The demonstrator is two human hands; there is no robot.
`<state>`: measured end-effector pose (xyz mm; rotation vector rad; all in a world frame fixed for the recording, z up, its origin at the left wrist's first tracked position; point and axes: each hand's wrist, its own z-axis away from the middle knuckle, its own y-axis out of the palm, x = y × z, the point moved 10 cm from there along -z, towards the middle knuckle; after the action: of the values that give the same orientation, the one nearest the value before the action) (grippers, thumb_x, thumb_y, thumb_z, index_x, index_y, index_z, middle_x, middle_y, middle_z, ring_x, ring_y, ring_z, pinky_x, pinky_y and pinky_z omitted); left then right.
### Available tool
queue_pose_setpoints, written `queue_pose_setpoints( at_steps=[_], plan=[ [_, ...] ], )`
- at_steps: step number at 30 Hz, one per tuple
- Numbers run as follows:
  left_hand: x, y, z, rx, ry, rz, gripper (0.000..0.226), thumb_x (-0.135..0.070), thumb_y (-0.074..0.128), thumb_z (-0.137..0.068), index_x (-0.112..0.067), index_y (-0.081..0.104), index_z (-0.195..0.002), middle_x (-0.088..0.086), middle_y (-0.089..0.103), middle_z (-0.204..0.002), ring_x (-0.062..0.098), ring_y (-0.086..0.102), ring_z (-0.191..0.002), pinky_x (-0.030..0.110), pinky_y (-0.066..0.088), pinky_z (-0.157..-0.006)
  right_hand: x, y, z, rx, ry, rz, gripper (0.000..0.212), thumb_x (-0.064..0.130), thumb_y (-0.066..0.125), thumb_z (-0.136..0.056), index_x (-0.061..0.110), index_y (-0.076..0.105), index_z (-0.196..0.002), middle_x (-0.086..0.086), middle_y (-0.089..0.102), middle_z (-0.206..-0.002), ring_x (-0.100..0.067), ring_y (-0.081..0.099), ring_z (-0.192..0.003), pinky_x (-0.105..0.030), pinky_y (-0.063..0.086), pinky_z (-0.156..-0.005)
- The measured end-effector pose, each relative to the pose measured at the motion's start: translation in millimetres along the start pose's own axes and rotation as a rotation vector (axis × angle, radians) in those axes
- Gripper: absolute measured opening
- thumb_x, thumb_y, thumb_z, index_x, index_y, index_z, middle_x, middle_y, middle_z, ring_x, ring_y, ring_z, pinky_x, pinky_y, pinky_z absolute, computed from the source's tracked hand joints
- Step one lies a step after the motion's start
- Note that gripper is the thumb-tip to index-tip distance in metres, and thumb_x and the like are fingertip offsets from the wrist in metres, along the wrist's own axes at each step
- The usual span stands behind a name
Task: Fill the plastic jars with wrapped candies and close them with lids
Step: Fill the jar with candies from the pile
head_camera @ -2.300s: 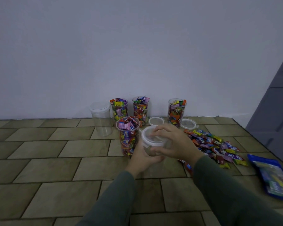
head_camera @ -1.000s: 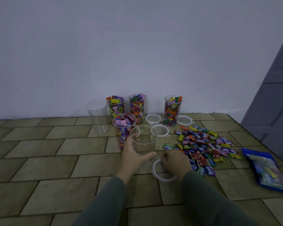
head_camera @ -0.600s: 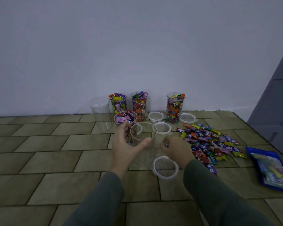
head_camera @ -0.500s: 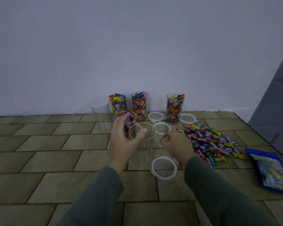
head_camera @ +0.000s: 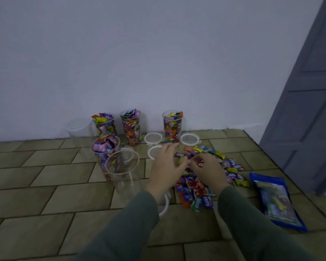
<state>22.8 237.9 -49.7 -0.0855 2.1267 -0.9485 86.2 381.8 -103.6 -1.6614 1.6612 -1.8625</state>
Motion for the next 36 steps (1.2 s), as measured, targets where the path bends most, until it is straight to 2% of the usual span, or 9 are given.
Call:
queue_pose_setpoints(
  at_steps=[5,10,15,17,23,26,30,33,36],
  plan=[
    [23.8,68.0,-2.0,0.127,-0.199,-0.122,0.062,-0.055,0.046,-0.094,-0.022,0.038,-0.145,0.0,0.028,-0.151,0.019,0.019,-0.141,0.035,0.024,-0.115,-69.3,-17.4,1.3,-0.112,0.129,-0.08,0.015,0.027,0.061,-0.092,0.018,0.065,-0.103,-0.001,0.051,-0.11,-0.02,0.047,-0.109,-0.027,0.04,-0.088],
    [38.0,122.8,-8.8,0.253,-0.328,-0.124,0.071,-0.065,0.037,-0.093,-0.026,0.025,-0.151,0.002,0.009,-0.161,0.025,0.003,-0.148,0.044,0.016,-0.12,-111.7,-25.6,-6.8,-0.153,0.173,0.13,0.03,0.035,0.055,-0.093,0.02,0.059,-0.118,-0.005,0.048,-0.123,-0.019,0.043,-0.118,-0.037,0.038,-0.101],
    [44.4,150.3,-36.9,0.296,-0.374,-0.225,0.075,-0.067,0.033,-0.093,-0.024,0.02,-0.153,0.008,0.01,-0.161,0.028,0.003,-0.148,0.046,0.013,-0.12,-143.2,-13.8,-23.8,-0.049,0.281,0.137,0.052,0.049,0.043,-0.096,0.024,0.037,-0.142,-0.011,0.022,-0.154,-0.029,0.015,-0.144,-0.05,0.013,-0.117],
    [48.9,157.2,-50.3,0.31,-0.368,-0.296,0.075,-0.07,0.031,-0.091,-0.028,0.019,-0.153,0.007,0.012,-0.161,0.03,0.007,-0.147,0.048,0.015,-0.118,-143.2,-9.4,-34.4,-0.027,0.263,0.102,0.056,0.051,0.041,-0.097,0.026,0.03,-0.146,-0.01,0.016,-0.157,-0.028,0.01,-0.146,-0.05,0.011,-0.119],
    [67.7,175.0,-69.4,0.39,-0.379,-0.408,0.072,-0.073,0.026,-0.091,-0.038,0.013,-0.153,0.0,0.01,-0.162,0.029,0.01,-0.147,0.048,0.011,-0.117,-128.2,11.8,-69.2,0.087,0.1,-0.057,0.059,0.052,0.04,-0.097,0.023,0.03,-0.147,-0.004,0.025,-0.153,-0.021,0.032,-0.137,-0.041,0.032,-0.111],
    [70.2,176.2,-69.5,0.385,-0.355,-0.468,0.067,-0.066,0.024,-0.095,-0.034,0.016,-0.153,-0.001,0.016,-0.161,0.027,0.015,-0.146,0.045,0.013,-0.116,-115.3,22.2,-84.0,0.14,-0.045,0.097,0.061,0.06,0.038,-0.093,0.029,0.034,-0.145,0.0,0.028,-0.153,-0.019,0.029,-0.139,-0.04,0.027,-0.113],
    [68.4,170.8,-71.0,0.315,-0.28,-0.45,0.052,-0.054,0.033,-0.098,-0.031,0.032,-0.145,-0.004,0.028,-0.154,0.024,0.025,-0.139,0.04,0.022,-0.111,-107.9,38.3,-102.4,0.239,-0.168,0.28,0.087,0.079,0.018,-0.073,0.037,0.026,-0.148,0.003,0.021,-0.158,-0.021,0.02,-0.144,-0.044,0.022,-0.113],
    [70.4,166.7,-71.3,0.27,-0.248,-0.424,0.043,-0.048,0.036,-0.098,-0.03,0.039,-0.137,-0.007,0.04,-0.143,0.019,0.032,-0.131,0.035,0.026,-0.106,-105.4,49.4,-108.1,0.279,-0.198,0.347,0.077,0.074,0.028,-0.08,0.038,0.025,-0.148,0.007,0.022,-0.158,-0.022,0.02,-0.143,-0.044,0.02,-0.11],
    [71.8,162.4,-72.2,0.211,-0.251,-0.446,0.038,-0.045,0.037,-0.098,-0.028,0.043,-0.132,-0.004,0.044,-0.135,0.019,0.035,-0.126,0.034,0.03,-0.101,-103.9,48.2,-109.6,0.206,-0.202,0.382,0.074,0.073,0.018,-0.079,0.04,0.035,-0.142,0.011,0.036,-0.148,-0.018,0.029,-0.135,-0.04,0.025,-0.102]
  ],
)
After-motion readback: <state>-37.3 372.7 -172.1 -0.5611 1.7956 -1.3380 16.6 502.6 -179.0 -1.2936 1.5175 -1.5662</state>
